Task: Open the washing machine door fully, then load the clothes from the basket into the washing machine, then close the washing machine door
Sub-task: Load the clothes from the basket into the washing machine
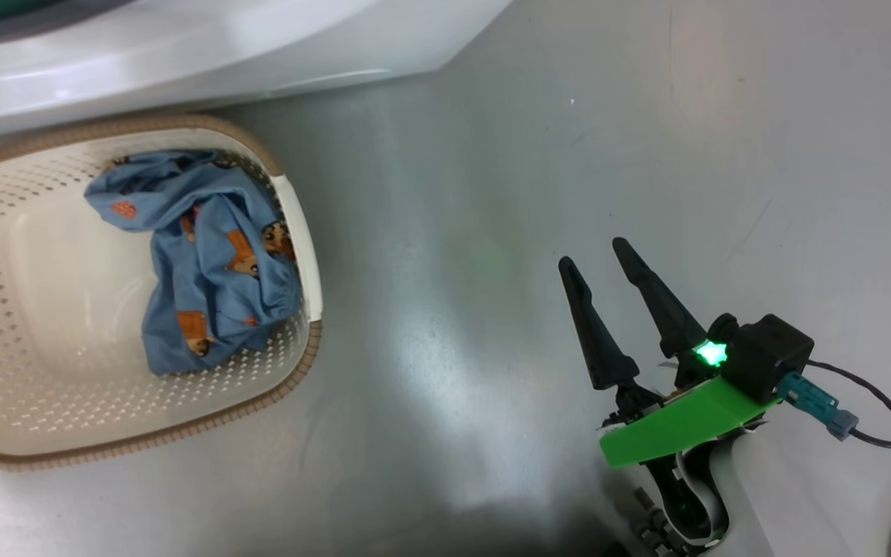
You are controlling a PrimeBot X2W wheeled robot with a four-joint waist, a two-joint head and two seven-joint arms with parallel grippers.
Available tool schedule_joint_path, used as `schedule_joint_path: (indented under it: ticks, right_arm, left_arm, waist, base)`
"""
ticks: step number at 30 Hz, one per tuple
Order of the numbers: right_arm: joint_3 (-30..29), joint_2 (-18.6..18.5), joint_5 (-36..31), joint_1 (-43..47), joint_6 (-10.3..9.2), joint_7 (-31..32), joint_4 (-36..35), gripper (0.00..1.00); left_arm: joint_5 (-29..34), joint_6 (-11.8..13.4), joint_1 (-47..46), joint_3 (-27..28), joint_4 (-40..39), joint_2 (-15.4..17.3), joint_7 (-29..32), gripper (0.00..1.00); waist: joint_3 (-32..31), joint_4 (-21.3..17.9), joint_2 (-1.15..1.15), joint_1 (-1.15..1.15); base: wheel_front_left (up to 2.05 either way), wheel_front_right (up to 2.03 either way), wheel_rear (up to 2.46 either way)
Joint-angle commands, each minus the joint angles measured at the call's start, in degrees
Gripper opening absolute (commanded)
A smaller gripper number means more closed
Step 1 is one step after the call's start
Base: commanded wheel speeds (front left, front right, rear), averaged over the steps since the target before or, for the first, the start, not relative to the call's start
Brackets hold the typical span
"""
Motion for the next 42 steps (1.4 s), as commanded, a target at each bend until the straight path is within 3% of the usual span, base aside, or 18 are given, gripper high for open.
schedule_joint_path:
  ticks: [1,7,17,18,19,20,21,35,42]
  right_arm:
    - [1.6,0.3,0.7,0.7,0.16,-0.3,-1.3,1.00]
    - [2.4,0.3,1.1,0.5,0.16,-0.3,-1.4,1.00]
    - [2.9,0.3,1.6,0.7,0.16,-0.3,-0.9,1.00]
    - [2.9,0.3,1.6,0.6,0.16,-0.3,-0.8,1.00]
    - [2.8,0.3,1.6,0.5,0.16,-0.3,-0.8,1.00]
    - [2.6,0.3,1.6,0.3,0.16,-0.3,-0.8,1.00]
    - [2.5,0.3,1.6,0.2,0.16,-0.3,-0.8,1.00]
    - [0.2,0.3,0.2,-0.7,0.16,-0.3,-0.5,1.00]
    - [-1.3,0.3,-1.3,-0.7,0.16,-0.3,0.5,1.00]
  left_arm:
    - [0.1,-0.3,-1.6,-0.2,-1.2,3.1,-2.0,0.00]
    - [-1.3,-0.4,-5.7,-4.3,-1.6,5.1,-6.9,0.00]
    - [-4.5,-0.4,-7.9,-9.1,4.6,7.2,-7.5,0.00]
    - [-5.1,-0.4,-8.1,-9.5,5.2,7.1,-7.5,0.06]
    - [-5.6,-0.4,-8.3,-9.8,5.6,7.0,-7.5,0.39]
    - [-5.9,-0.4,-8.5,-9.9,5.9,7.1,-7.5,0.95]
    - [-6.3,-0.4,-8.6,-9.9,6.3,7.0,-7.6,1.00]
    - [-6.7,0.5,-4.8,-9.2,8.5,4.7,-7.7,1.00]
    - [-7.2,0.7,2.3,-7.5,5.4,1.6,-7.7,1.00]
  waist:
    - [1.1,-0.7,0.00,0.00]
    - [1.8,-1.6,0.00,0.00]
    - [1.6,-2.3,0.00,0.00]
    - [1.7,-2.2,0.00,0.00]
    - [1.8,-2.2,0.00,0.00]
    - [1.8,-2.1,0.00,0.00]
    - [1.8,-2.0,0.00,0.00]
    - [-2.1,0.6,0.00,0.00]
    - [-6.8,3.3,0.00,0.00]
  base:
    - [0.00,0.00,0.00]
    - [0.00,0.00,0.00]
    - [0.00,0.00,0.00]
    - [0.00,0.00,0.00]
    - [0.00,0.00,0.00]
    - [0.00,0.00,0.00]
    - [0.00,0.00,0.00]
    - [0.00,0.00,0.00]
    - [0.00,0.00,0.00]
